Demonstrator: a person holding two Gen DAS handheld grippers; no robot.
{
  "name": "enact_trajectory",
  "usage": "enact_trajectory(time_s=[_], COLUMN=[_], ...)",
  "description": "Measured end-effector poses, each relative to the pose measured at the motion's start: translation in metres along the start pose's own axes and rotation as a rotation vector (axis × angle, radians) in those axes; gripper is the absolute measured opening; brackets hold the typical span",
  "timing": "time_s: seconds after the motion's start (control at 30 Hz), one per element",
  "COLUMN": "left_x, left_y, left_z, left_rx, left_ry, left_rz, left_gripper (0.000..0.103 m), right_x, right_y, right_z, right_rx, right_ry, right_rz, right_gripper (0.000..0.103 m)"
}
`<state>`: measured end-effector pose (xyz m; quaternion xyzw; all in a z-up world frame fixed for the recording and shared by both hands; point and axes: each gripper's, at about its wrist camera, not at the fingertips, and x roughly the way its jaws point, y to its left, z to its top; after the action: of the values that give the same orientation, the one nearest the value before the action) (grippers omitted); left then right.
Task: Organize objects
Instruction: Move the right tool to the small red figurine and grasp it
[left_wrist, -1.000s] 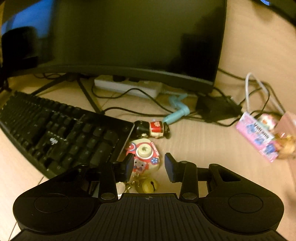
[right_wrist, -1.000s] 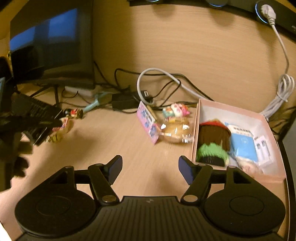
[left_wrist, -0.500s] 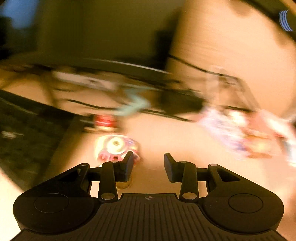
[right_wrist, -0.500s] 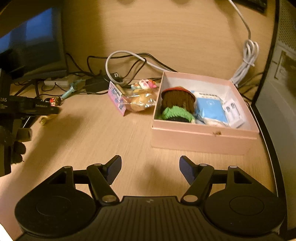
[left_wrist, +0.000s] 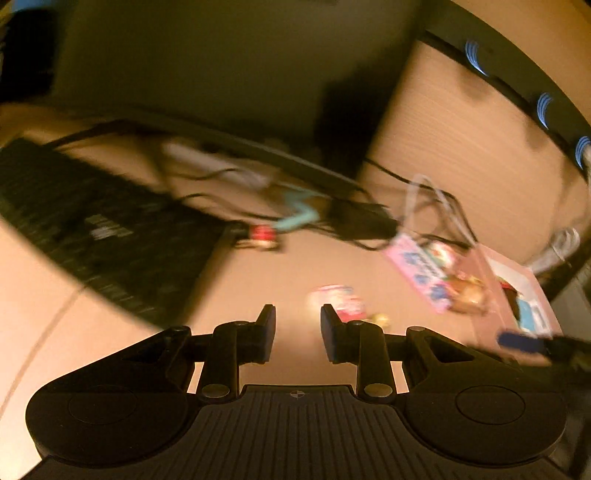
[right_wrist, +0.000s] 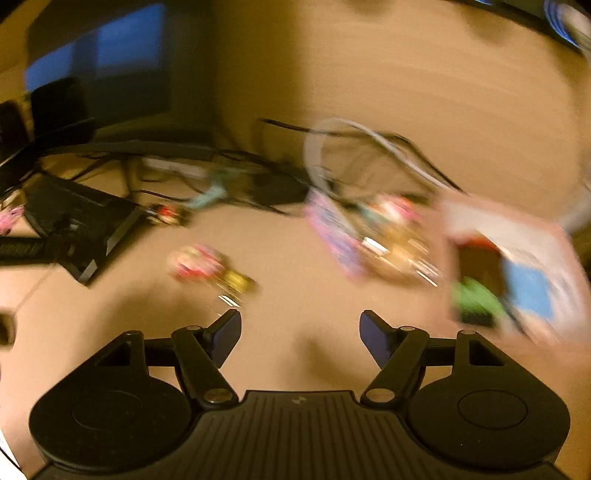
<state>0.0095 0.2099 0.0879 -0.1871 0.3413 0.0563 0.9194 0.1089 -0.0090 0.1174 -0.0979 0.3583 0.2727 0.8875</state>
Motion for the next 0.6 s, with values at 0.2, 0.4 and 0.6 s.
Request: enact_trajectory(time_s=[0.2,0.4,0.6], left_x=[-0.036,-0.052,-0.053], left_y=[0.056,0.086,0.097], left_z=[-0.019,-0.044,-0.047], left_rx=[-0.104,-0.170,-0.203], left_ry=[-0.009,0.026,0.028], left_rz=[0.008,0.052,0.047], left_gripper=[0.029,0.028,0.028], right_x=[0.071,0.144,0.178], right_y=[0.089,0.141,0.160], right_z=[0.039,0.060,0.070], right_rx=[-0.251,-0.564,-0.731], right_ry=[-0.081,-0.117,-0.085], right_rz=[0.102,0.123,0.125], right_gripper=[0.075,0.058,0.033])
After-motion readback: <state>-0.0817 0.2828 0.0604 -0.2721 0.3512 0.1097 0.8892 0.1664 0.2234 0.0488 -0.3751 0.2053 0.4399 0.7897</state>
